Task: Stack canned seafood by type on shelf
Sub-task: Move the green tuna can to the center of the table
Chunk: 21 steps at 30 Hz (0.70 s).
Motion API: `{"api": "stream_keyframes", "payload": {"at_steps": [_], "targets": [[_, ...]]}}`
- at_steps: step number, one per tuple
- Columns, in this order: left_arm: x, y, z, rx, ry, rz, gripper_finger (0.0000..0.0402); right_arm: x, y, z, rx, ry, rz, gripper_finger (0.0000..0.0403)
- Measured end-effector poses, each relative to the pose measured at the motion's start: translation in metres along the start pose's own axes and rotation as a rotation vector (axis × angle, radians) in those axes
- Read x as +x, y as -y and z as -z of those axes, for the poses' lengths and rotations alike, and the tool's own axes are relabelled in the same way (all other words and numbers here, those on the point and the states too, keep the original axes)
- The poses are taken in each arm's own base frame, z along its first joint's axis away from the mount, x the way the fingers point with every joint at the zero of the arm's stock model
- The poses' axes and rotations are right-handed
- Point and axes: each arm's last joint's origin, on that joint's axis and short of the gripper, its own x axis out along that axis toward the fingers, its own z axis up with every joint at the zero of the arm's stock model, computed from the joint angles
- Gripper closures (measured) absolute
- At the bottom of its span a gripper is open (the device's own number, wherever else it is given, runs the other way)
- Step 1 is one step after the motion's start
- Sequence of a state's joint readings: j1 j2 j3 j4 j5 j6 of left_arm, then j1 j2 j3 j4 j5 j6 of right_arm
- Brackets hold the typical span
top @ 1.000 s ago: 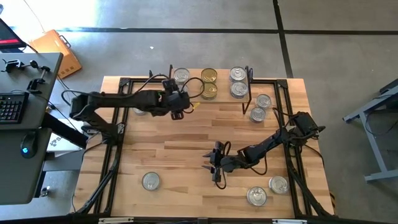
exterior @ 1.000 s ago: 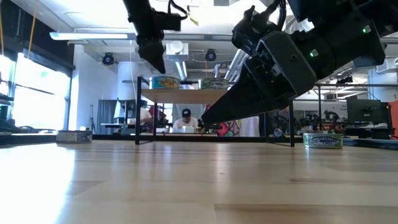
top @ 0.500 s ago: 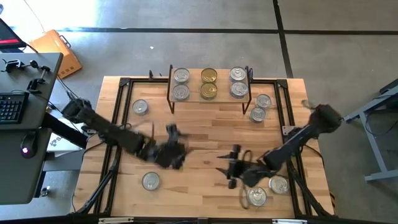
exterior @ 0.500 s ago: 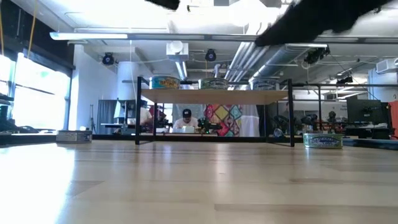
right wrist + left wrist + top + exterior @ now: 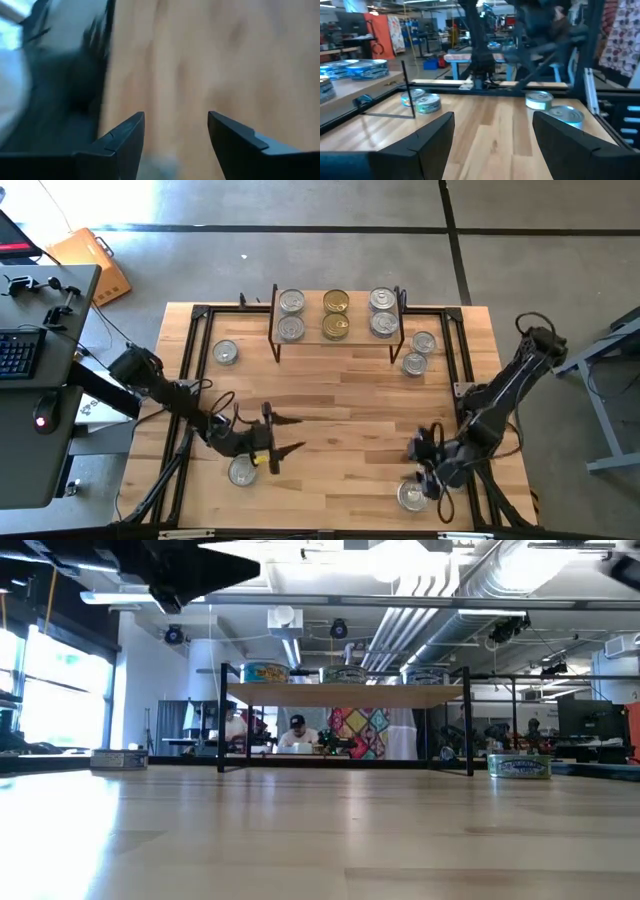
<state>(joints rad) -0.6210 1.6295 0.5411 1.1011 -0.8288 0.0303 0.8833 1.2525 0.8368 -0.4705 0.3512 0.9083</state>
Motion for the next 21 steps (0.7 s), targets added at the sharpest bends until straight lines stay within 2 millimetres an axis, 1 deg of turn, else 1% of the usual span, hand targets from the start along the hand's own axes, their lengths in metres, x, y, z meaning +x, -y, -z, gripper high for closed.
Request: {"api": "stream_keyframes", "payload": {"at_steps": [2, 5, 8, 11, 14, 18, 21], "targets": [[0.003, -0.002, -0.003, -0.022, 0.01, -0.007, 0.014, 0.008, -0.011, 0.016, 0.122, -0.158, -0.063, 0.0206], [0.004, -0.002, -0.003, -0.026, 0.008, -0.008, 0.014, 0.019, -0.026, 0.044, 0.266, -0.324, -0.074, 0.0235], [0.004, -0.001, -0.003, -0.026, 0.007, -0.006, 0.014, 0.024, -0.032, 0.071, 0.392, -0.444, 0.014, 0.0273], [0.004, -0.001, -0.003, -0.029, 0.007, -0.007, 0.014, 0.024, -0.034, 0.09, 0.453, -0.498, 0.101, 0.0312], [0.004, -0.001, -0.003, -0.036, 0.009, -0.007, 0.014, 0.022, -0.035, 0.097, 0.451, -0.512, 0.128, 0.0348], [0.006, -0.004, -0.003, -0.031, 0.01, -0.019, 0.014, 0.016, -0.034, 0.095, 0.451, -0.507, 0.116, 0.0392], [0.01, -0.008, -0.003, -0.033, 0.011, -0.036, 0.014, 0.012, -0.027, 0.096, 0.43, -0.524, 0.186, 0.0398]]}}
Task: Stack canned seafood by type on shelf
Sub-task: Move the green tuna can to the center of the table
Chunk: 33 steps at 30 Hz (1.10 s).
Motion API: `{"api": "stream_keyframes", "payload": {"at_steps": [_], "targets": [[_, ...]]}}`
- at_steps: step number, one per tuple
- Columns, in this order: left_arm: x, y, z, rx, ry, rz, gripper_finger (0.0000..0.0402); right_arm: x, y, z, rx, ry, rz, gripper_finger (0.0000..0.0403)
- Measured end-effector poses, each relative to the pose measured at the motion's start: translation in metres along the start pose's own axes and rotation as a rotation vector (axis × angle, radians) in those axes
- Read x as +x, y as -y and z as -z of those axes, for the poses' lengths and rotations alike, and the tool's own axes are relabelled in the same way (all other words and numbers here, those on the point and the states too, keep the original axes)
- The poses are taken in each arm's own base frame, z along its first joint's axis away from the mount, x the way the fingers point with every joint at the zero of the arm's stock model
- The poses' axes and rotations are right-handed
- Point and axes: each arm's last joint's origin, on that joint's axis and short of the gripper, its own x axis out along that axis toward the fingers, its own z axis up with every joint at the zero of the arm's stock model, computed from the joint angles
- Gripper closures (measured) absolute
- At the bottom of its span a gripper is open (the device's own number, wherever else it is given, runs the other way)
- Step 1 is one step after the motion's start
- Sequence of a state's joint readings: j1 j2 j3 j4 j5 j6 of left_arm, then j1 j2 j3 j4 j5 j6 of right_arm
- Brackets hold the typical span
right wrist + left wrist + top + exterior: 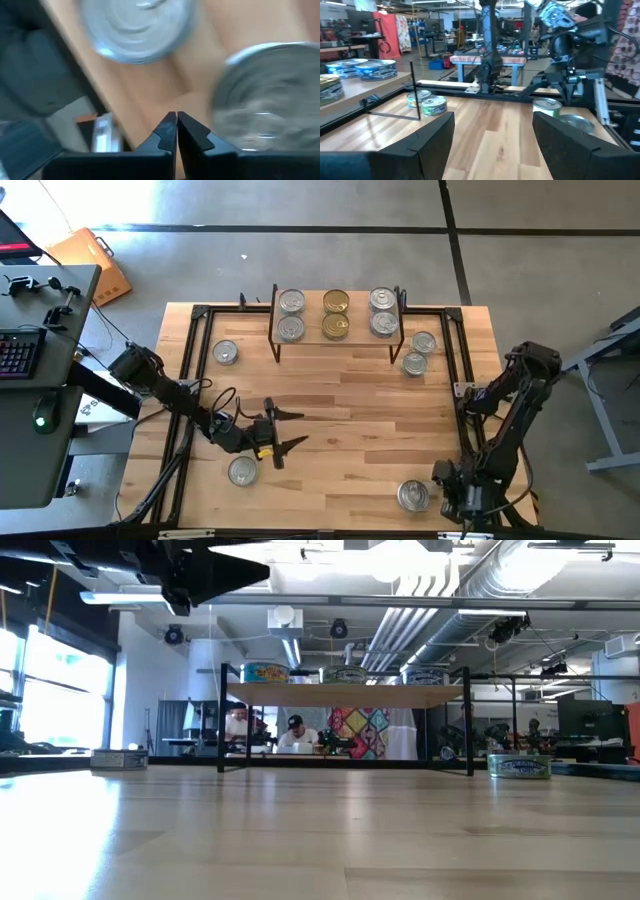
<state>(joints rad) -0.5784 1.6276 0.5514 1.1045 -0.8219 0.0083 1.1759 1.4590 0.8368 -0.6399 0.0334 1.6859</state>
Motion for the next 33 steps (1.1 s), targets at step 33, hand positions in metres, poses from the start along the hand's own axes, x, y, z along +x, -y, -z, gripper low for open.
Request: {"api": "stream_keyframes", "payload": {"at_steps": [33], "targets": [[0.053, 0.012, 0.032, 0.156, -0.361, 0.004, 0.0143, 0.004, 0.029, -0.154, -0.226, 0.646, 0.438, 0.0402]]}}
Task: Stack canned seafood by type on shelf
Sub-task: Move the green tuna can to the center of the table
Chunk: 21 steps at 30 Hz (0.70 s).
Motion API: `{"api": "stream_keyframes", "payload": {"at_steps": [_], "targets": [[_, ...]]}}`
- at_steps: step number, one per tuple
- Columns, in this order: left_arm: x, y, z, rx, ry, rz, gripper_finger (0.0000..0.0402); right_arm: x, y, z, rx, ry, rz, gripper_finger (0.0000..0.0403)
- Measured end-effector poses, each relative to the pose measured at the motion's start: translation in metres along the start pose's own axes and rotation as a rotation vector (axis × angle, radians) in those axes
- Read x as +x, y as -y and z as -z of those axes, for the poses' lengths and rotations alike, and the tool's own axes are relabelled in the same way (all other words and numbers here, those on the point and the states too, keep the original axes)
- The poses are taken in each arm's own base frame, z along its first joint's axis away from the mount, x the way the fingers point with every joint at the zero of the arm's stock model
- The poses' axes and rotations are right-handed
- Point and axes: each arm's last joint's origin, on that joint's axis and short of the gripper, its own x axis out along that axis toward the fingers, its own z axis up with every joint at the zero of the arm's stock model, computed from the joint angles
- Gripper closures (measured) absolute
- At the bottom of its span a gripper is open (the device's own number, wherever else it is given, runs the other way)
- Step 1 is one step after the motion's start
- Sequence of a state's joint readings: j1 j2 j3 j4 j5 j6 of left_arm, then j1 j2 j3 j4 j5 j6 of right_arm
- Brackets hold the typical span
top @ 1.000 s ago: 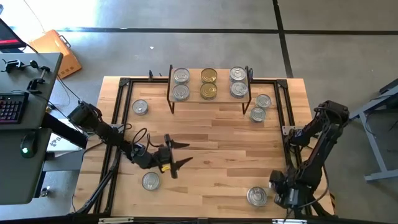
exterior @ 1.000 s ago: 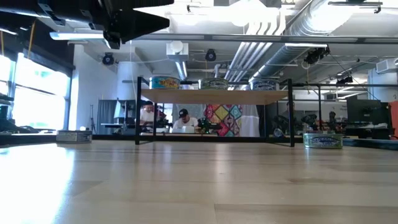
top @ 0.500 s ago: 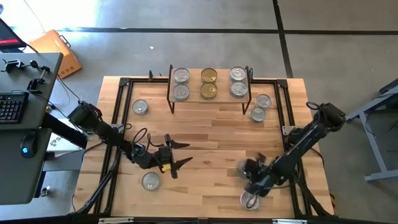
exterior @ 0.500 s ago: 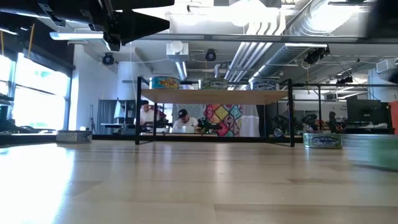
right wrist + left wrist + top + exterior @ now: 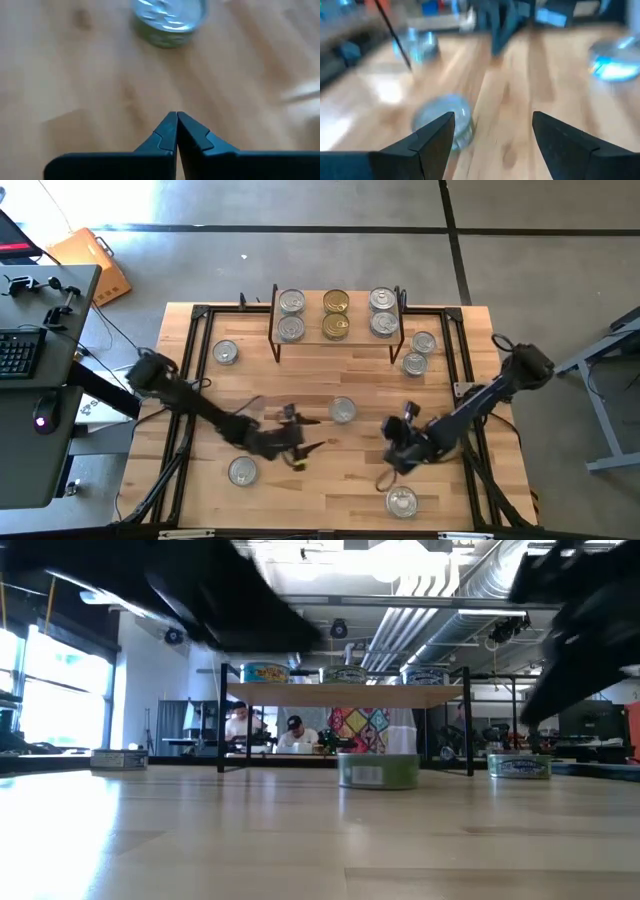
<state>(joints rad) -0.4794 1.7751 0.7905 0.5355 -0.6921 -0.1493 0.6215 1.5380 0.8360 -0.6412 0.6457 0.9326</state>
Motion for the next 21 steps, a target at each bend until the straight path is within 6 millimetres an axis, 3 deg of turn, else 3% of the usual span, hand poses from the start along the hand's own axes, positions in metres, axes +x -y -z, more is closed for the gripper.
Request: {"api": "stream_keyframes", "payload": {"at_steps": [5, 11, 15, 21], "targets": [[0.046, -0.008, 0.005, -0.019, -0.254, -0.043, 0.0143, 0.039, 0.015, -0.024, -0.121, -0.011, 0.084, 0.0402], [0.073, -0.019, 0.001, 0.069, -0.332, -0.101, 0.0143, 0.092, 0.048, -0.055, -0.156, -0.05, 0.131, 0.0403], [0.075, -0.026, 0.001, 0.137, -0.372, -0.161, 0.0143, 0.111, 0.053, -0.067, -0.173, -0.056, -0.066, 0.0403], [0.044, -0.018, -0.007, 0.276, -0.413, -0.309, 0.0143, 0.101, 0.035, -0.065, -0.141, -0.062, -0.254, 0.0403]]}}
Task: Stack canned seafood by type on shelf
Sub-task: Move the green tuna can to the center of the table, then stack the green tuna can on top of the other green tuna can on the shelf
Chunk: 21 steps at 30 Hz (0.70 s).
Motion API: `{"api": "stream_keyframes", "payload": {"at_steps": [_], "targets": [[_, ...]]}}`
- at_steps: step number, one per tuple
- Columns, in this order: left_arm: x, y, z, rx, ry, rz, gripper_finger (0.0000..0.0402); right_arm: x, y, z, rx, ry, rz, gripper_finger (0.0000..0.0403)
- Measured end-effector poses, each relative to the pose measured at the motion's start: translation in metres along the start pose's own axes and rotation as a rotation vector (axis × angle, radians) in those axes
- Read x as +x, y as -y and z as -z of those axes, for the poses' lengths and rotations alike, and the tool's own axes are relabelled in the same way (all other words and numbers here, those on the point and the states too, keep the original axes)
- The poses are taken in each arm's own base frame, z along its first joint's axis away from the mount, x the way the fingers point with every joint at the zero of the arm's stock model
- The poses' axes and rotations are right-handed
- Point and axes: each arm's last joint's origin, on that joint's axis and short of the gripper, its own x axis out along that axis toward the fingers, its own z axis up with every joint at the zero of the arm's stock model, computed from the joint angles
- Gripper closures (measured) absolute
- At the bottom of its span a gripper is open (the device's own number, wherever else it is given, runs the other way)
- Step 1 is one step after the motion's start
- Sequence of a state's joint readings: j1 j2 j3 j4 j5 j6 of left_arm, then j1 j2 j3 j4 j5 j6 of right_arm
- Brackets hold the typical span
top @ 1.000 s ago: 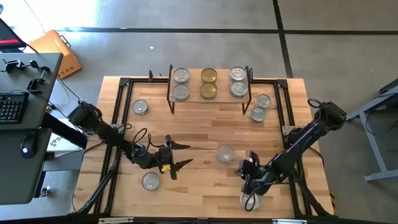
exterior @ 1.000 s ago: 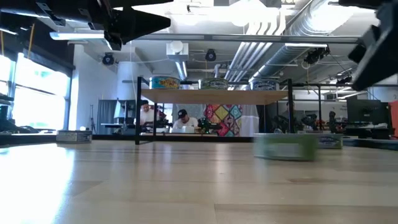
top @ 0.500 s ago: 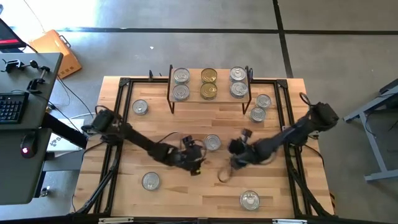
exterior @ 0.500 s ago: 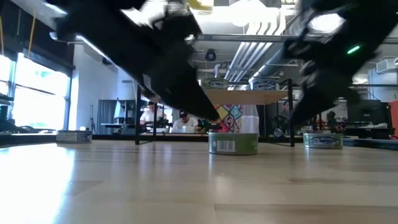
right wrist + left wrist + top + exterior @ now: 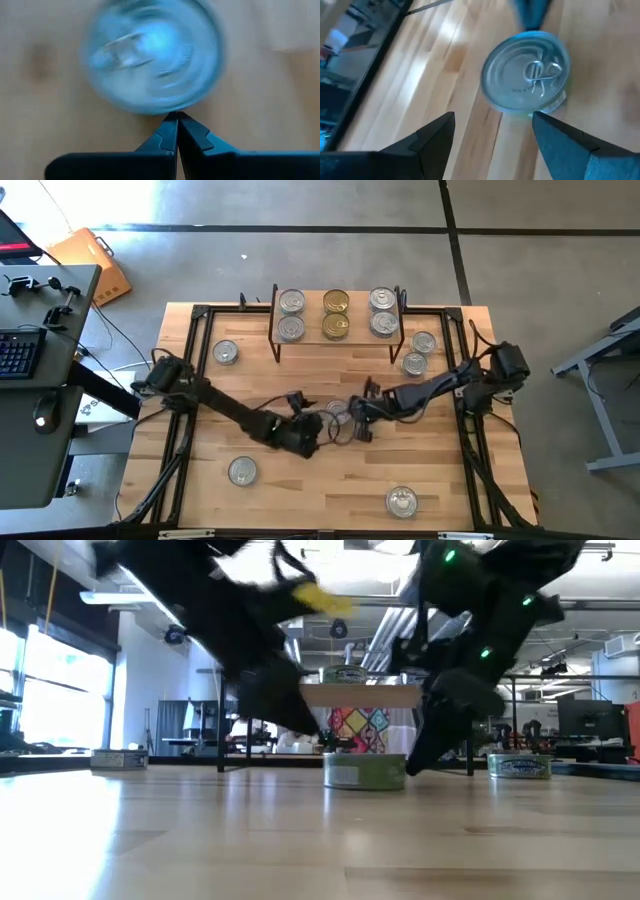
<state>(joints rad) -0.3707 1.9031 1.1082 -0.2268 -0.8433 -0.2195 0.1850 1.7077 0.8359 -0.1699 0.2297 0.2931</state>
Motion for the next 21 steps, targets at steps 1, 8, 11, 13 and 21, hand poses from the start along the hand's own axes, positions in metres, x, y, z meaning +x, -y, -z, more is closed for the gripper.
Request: {"api": "stream_keyframes", "payload": {"at_steps": [1, 8, 11, 13, 21], "targets": [[-0.006, 0.0, 0.001, 0.005, -0.007, -0.005, 0.0143, -0.002, -0.007, 0.001, -0.003, 0.004, -0.028, 0.0403], [-0.034, 0.004, 0.008, -0.008, -0.02, 0.001, 0.0143, -0.016, -0.055, 0.02, -0.06, 0.016, -0.11, 0.0403], [-0.04, 0.01, 0.008, -0.003, 0.001, 0.025, 0.0143, -0.027, -0.069, 0.033, -0.056, 0.007, -0.045, 0.0403], [-0.043, 0.013, 0.006, -0.028, 0.021, 0.047, 0.0143, -0.042, -0.071, 0.043, -0.002, -0.016, 0.032, 0.0403], [-0.04, 0.025, -0.013, -0.118, 0.139, 0.258, 0.0143, -0.101, -0.079, 0.081, 0.084, 0.037, 0.221, 0.0403]]}}
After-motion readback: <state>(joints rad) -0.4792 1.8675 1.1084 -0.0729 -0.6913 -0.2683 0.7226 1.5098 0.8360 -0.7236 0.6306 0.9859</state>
